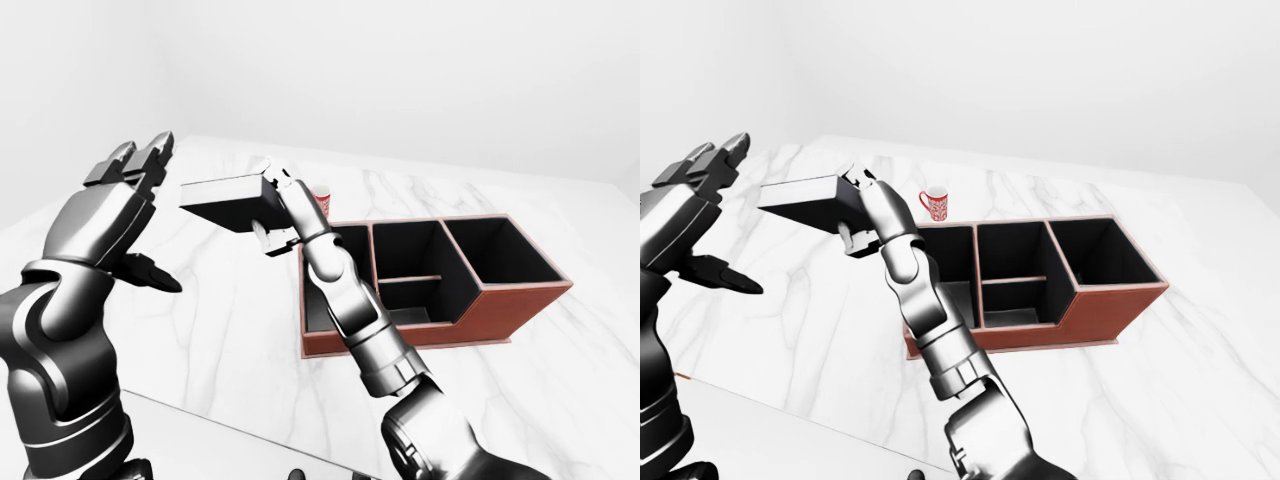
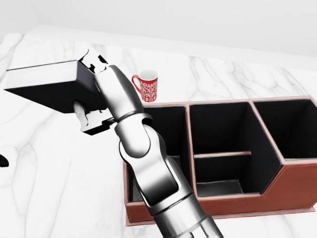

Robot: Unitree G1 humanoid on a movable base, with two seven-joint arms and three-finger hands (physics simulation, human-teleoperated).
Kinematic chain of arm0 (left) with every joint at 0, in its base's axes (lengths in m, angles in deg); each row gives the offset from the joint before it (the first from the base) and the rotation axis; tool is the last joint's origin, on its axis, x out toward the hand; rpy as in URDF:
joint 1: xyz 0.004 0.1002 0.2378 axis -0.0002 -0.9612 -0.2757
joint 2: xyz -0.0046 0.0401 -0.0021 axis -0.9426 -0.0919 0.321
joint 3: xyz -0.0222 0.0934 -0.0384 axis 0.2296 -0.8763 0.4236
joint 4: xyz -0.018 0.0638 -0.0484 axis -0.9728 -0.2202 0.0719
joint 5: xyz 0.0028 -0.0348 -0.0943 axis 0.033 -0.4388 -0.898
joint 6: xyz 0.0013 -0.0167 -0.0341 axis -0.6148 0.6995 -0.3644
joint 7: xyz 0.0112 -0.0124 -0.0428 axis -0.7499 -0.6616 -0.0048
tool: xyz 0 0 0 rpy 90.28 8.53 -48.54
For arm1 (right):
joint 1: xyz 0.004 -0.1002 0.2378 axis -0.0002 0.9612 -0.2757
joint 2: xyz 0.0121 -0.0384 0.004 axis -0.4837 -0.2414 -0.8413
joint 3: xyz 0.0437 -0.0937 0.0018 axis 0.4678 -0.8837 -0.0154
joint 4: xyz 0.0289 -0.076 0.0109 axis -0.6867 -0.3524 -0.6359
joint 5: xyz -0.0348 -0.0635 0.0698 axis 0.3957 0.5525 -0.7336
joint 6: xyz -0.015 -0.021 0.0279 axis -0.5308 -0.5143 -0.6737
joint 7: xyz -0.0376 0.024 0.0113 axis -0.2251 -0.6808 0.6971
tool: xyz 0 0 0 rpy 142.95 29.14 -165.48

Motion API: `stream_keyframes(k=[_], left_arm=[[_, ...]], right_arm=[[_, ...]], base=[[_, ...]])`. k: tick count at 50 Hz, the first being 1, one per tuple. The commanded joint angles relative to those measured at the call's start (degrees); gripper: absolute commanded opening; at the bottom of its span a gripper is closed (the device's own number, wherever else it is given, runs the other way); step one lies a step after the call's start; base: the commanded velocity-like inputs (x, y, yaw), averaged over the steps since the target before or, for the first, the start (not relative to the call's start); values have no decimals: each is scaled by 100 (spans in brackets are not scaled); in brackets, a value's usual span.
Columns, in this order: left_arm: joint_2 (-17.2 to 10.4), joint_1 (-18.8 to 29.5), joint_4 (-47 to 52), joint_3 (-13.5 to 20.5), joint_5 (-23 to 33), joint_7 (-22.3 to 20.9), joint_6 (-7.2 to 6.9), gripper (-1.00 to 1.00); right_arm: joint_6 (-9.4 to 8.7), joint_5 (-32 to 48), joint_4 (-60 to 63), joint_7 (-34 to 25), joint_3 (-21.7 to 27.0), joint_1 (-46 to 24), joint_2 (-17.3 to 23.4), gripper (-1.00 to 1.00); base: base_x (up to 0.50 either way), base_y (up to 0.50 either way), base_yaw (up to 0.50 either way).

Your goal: Pick up the book and place it in the right compartment of the caddy.

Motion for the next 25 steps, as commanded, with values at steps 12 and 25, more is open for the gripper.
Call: stream_keyframes(k=[12,25], left_arm=[[56,-648,-670,460,-3551,0,0,100],[62,-839,-1198,795,-4815,279,0,100]], right_arm=[[-112,-125,1681,-352,293,517,675,-100],[-112,-194,3049,-745,517,863,1185,-100]], base=[[0,0,0],[0,0,0]])
